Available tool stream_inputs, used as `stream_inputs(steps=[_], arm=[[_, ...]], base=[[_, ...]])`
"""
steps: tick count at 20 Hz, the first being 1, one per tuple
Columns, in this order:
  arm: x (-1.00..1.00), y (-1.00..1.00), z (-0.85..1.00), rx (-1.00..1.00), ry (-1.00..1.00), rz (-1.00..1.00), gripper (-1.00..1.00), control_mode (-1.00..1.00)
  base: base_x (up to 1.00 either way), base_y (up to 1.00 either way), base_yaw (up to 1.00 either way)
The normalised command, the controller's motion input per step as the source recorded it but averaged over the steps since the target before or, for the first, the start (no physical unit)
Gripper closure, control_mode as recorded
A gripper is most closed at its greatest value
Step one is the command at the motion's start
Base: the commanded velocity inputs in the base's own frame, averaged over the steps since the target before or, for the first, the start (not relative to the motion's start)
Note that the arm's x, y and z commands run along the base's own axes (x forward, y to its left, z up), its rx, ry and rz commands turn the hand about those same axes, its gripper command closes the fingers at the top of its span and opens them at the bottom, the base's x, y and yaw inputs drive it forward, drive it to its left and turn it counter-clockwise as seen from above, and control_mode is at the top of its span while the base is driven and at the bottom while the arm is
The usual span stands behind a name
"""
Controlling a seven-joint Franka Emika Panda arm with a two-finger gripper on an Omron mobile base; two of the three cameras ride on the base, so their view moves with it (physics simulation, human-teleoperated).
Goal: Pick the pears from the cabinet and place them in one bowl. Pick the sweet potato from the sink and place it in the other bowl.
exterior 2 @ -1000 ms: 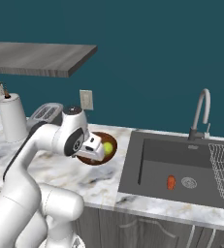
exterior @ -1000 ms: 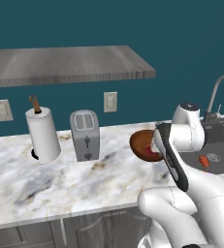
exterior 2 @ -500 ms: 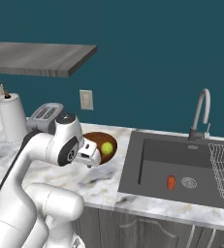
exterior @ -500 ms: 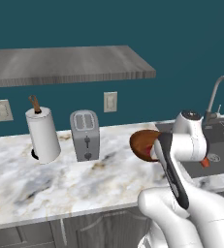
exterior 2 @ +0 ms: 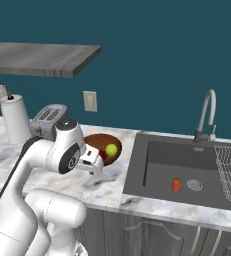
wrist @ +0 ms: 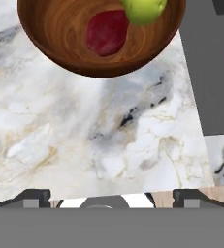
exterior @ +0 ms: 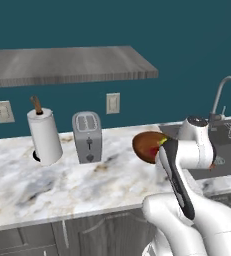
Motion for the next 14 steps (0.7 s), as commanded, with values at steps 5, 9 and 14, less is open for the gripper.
stream_inputs(steps=[5, 9, 14], arm=[[0.00, 0.00, 0.00, 0.00, 0.00, 0.00, -1.00, 1.00], [0.00, 0.00, 0.00, 0.00, 0.00, 0.00, -1.00, 1.00], [0.00, 0.00, 0.00, 0.00, 0.00, 0.00, -1.00, 1.00]], base=[[-1.00, 0.04, 0.00], [-0.60, -0.13, -0.15], [0.00, -0.92, 0.00]])
